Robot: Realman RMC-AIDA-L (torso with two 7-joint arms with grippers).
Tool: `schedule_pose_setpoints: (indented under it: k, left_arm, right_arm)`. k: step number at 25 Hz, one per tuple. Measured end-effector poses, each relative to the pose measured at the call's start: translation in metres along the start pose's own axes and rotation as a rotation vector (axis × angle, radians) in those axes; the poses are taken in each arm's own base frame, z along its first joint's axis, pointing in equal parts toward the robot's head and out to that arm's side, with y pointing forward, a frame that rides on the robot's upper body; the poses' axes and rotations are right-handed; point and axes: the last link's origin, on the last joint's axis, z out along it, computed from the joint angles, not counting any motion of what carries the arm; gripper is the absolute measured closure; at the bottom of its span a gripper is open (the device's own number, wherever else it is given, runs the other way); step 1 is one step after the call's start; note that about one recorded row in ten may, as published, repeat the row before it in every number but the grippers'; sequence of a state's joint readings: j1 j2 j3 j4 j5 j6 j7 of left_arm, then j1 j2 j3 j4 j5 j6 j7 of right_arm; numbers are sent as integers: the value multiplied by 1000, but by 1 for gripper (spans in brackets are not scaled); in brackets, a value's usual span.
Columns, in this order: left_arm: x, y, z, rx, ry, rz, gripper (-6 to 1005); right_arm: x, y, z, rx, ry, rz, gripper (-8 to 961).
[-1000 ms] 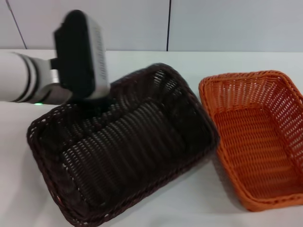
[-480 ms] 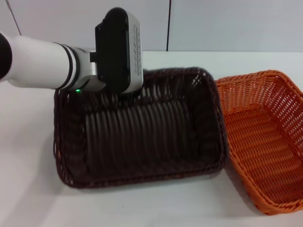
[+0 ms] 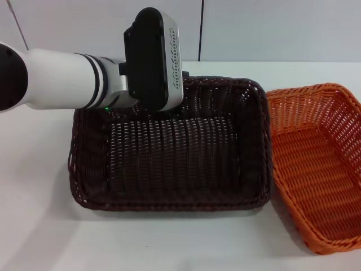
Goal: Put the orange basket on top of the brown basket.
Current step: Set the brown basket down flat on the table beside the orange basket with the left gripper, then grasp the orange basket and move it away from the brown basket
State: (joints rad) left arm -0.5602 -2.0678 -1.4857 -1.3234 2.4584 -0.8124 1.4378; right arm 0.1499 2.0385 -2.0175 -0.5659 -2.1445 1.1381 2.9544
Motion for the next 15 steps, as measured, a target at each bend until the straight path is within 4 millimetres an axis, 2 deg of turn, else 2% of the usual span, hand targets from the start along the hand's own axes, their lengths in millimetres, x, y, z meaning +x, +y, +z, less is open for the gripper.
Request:
schedule_pose_setpoints:
  k: [4, 8, 9, 10, 11, 12, 13, 14, 15]
  left_arm:
    - [1, -2, -1, 13, 0, 9, 619]
    - [3, -9, -3, 58, 10, 13, 457]
    - [4, -17, -6, 135, 21, 3, 417]
    - [4, -17, -6, 135, 21, 3, 377]
    - [3, -26, -10, 253, 39, -21, 338]
    - [3, -26, -10, 253, 39, -21, 298]
    - [4, -31, -15, 370, 62, -43, 258]
    - [5, -31, -16, 412, 71, -53, 253]
    - [6, -34, -22, 538, 100, -75, 248]
  right_arm:
    - [0, 1, -1, -4, 1, -2, 136]
    - [0, 2, -1, -16, -1, -9, 136]
    - [0, 2, -1, -16, 0, -9, 136]
    - [0, 2, -1, -16, 0, -9, 136]
    - [0, 1, -1, -16, 1, -9, 136]
    - [0, 2, -1, -16, 2, -9, 136]
    - [1, 2, -2, -15, 3, -7, 136]
    - [2, 3, -3, -14, 5, -6, 136]
    - [2, 3, -3, -14, 5, -6, 136]
